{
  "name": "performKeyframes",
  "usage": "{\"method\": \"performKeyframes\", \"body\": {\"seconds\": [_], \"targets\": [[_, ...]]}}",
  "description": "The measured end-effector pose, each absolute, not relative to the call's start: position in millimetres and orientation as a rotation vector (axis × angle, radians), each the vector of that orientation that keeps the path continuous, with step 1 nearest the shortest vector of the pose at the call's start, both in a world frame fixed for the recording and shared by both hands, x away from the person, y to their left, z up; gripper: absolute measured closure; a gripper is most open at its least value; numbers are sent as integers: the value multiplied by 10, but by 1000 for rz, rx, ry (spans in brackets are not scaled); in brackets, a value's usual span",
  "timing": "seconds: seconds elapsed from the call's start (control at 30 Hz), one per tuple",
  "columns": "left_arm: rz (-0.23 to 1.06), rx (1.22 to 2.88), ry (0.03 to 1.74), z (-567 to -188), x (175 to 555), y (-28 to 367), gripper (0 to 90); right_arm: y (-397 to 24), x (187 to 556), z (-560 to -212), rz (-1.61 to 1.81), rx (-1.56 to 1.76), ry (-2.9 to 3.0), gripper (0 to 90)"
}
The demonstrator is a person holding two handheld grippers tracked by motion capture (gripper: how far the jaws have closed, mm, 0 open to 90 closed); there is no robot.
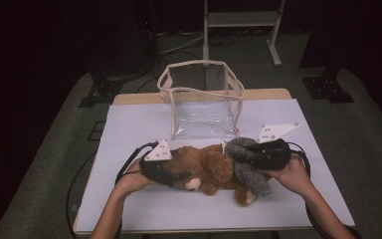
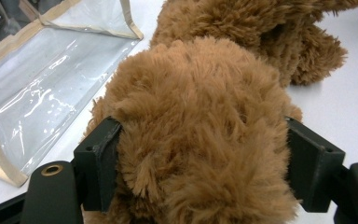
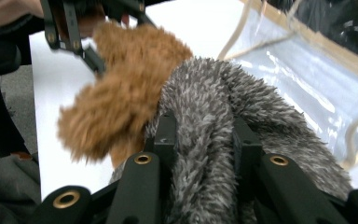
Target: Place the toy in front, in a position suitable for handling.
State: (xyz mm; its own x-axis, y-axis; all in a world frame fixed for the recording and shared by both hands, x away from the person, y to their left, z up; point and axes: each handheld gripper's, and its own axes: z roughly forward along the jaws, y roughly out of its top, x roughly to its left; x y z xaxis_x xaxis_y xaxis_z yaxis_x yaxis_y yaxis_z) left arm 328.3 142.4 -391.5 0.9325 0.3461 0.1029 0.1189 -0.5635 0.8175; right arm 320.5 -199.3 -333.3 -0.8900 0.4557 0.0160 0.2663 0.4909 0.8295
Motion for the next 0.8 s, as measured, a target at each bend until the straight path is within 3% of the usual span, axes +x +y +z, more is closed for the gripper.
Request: {"method": "performKeyframes", "body": {"seconds": [0.23,0.63,0.8], "targets": [[323,2165,320,-3939,3247,1456,236,-1645,3402,-3481,1237,596,2629,688],[320,2151,314,-3948,3250,1468,226,-2519,3003,-3765,1385,832,2526,688],[316,2143,316,-3958,3266,1476,229,-2615,2965,-3749,1393,846,2516,687]]}}
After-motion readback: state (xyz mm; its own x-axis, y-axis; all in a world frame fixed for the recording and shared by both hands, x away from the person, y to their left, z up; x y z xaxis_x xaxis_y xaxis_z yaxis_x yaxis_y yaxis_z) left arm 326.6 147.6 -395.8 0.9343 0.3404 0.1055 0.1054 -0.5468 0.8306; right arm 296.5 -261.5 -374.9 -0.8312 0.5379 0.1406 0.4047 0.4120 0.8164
